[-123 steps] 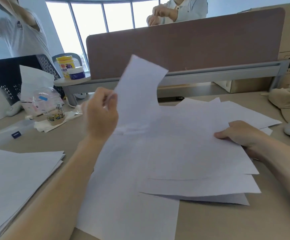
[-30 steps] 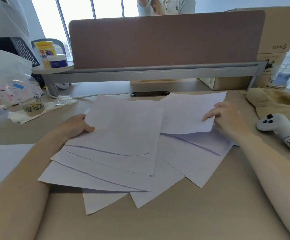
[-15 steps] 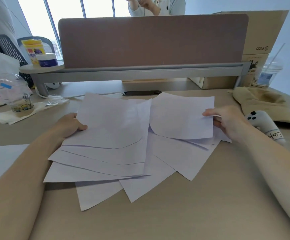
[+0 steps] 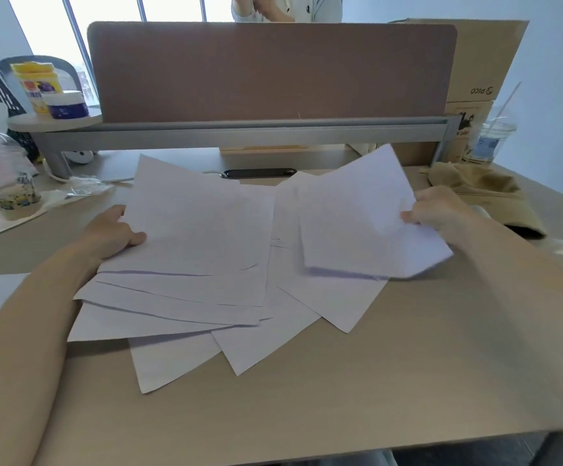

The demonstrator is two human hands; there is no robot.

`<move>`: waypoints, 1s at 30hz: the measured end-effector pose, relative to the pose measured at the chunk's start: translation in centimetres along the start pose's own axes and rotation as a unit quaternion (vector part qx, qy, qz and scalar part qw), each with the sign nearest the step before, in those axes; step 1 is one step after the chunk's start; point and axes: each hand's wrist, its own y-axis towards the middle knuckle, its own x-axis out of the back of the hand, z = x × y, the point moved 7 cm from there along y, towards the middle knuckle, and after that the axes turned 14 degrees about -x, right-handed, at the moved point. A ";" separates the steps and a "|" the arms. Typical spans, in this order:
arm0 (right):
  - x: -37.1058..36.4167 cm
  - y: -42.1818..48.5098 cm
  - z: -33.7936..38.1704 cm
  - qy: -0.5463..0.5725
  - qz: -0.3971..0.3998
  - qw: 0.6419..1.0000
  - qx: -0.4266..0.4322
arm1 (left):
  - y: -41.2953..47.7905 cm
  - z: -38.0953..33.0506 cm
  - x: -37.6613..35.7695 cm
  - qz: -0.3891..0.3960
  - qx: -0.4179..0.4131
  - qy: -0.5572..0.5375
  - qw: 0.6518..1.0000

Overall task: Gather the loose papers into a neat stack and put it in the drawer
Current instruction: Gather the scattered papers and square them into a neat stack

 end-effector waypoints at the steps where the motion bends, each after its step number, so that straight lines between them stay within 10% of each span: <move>1: -0.2 0.2 0.2 -0.046 0.012 0.999 0.001 | -0.1 -0.1 0.1 0.001 0.001 0.002 1.000; 7: -3.1 -0.3 3.5 -0.212 0.036 0.970 0.115 | -0.4 0.1 -0.6 -0.017 0.019 -0.084 0.996; 15: -5.9 2.8 4.8 -0.299 0.042 0.951 0.062 | -0.8 -1.1 -2.7 -0.011 0.016 -0.164 0.986; 30: -3.1 -9.6 14.6 -0.103 0.075 0.976 0.175 | -3.1 -5.4 -6.3 0.014 0.004 -0.273 0.962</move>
